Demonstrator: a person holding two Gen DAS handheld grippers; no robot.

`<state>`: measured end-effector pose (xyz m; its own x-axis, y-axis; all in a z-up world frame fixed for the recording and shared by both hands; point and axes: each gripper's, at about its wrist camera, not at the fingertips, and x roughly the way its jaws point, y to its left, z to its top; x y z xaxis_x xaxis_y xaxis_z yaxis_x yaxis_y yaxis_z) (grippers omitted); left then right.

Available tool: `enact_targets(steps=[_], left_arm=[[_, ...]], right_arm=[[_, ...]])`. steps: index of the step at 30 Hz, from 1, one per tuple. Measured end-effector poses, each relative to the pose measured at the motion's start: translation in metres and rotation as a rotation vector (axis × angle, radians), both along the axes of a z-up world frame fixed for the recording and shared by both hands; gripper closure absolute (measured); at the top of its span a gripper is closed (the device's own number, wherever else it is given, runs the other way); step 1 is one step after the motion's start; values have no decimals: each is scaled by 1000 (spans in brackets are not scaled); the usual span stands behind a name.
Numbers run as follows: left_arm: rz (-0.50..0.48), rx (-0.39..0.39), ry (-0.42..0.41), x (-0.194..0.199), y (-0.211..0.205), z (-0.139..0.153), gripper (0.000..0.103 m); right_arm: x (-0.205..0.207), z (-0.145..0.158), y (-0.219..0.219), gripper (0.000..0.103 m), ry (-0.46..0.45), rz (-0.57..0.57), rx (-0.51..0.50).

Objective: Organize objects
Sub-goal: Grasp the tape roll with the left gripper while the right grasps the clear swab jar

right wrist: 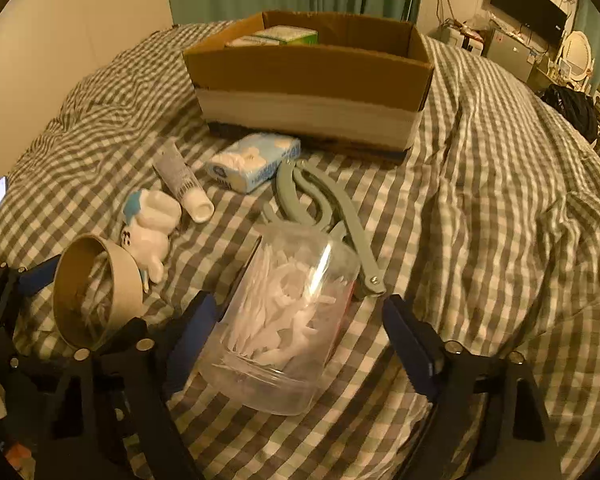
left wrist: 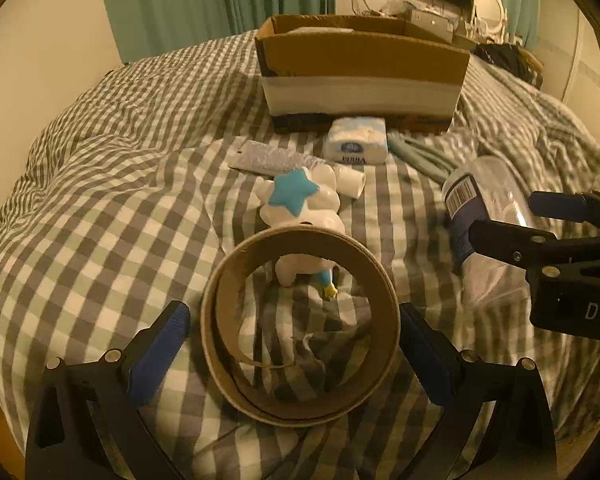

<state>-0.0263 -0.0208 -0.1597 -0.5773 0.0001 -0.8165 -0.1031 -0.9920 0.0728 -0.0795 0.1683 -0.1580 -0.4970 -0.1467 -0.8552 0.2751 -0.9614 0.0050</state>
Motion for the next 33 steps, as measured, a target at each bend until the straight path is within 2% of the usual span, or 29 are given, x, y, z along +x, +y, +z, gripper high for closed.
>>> enact_targets(steps=[2, 5, 9, 11, 13, 17, 25, 33], left_arm=[[-10, -17, -4, -1, 3, -4, 0], [-39, -28, -23, -4, 10, -11, 0], [-47, -29, -34, -12, 14, -18, 1], [-54, -16, -29, -12, 15, -17, 6], [-66, -7, -23, -10, 16, -15, 22], [-70, 13, -22, -10, 16, -10, 23], [-45, 69, 71, -11, 13, 29, 23], [-35, 91, 186, -44, 20, 84, 23]], right_arm=[[-1, -5, -2, 21, -14, 8, -11], [-1, -14, -7, 30, -31, 29, -8], [2, -16, -10, 34, -17, 47, 13], [3, -14, -9, 35, -7, 50, 10], [5, -10, -7, 36, 10, 48, 15], [10, 0, -3, 36, 50, 58, 15], [13, 44, 17, 36, 146, 37, -42], [0, 99, 35, 36, 262, 28, -76]])
